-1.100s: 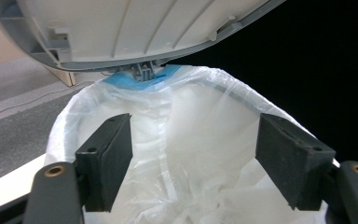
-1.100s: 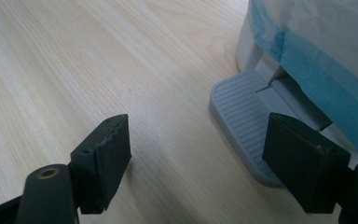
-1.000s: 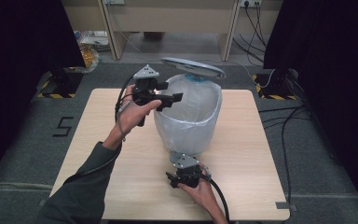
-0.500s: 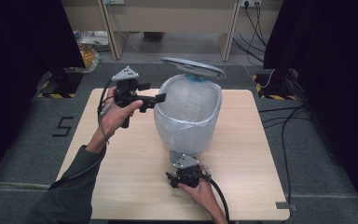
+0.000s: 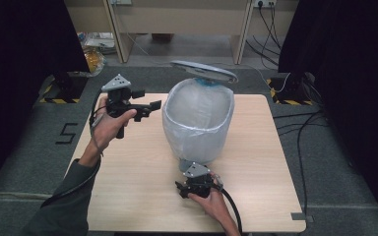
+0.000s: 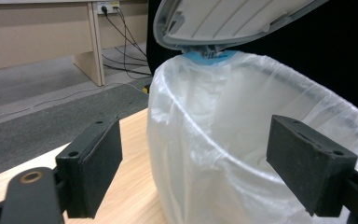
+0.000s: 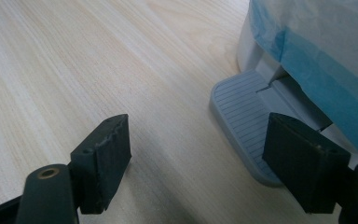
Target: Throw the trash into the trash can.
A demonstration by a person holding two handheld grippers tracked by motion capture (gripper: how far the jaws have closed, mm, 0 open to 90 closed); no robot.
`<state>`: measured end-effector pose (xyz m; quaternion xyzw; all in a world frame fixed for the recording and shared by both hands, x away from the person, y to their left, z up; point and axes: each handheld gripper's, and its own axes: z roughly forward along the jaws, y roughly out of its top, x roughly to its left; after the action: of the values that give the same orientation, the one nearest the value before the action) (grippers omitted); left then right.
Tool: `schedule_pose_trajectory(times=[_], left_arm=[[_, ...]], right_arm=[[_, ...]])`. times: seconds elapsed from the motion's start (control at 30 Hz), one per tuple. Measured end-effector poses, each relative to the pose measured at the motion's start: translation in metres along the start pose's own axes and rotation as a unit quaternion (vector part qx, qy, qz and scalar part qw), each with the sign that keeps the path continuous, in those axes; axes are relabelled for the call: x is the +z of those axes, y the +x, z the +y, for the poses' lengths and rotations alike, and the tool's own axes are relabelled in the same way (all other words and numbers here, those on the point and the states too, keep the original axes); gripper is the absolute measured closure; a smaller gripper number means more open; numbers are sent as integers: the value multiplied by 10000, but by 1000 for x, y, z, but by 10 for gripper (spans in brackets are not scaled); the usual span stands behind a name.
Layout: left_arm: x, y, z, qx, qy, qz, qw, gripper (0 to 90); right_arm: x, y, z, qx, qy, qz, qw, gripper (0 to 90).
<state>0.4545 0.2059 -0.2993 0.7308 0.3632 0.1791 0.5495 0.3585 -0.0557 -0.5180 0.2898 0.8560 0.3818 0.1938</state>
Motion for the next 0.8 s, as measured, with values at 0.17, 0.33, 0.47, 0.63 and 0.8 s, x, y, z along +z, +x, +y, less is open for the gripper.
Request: schedule_pose_trajectory(times=[0.17,0.33,0.47,0.63,0.8], left_arm=[[-5,4,-8,-17,-34,41,10000,179],[-9,7,-18,-43,-77,107,9999,179],[-13,9,-24,-71,-103,126,9998,179],[-17,11,-35,-93,-66,157,9998,179],[-20,13,-49,-76,-4,238,9997,178]], right_arm=[[0,0,0,2,-1,2,10000,231],[0,0,0,5,14,-4,10000,231],[0,0,0,-9,10,0,10000,231],[0,0,0,-13,5,-1,10000,231],[0,0,0,-15,8,-9,10000,231]])
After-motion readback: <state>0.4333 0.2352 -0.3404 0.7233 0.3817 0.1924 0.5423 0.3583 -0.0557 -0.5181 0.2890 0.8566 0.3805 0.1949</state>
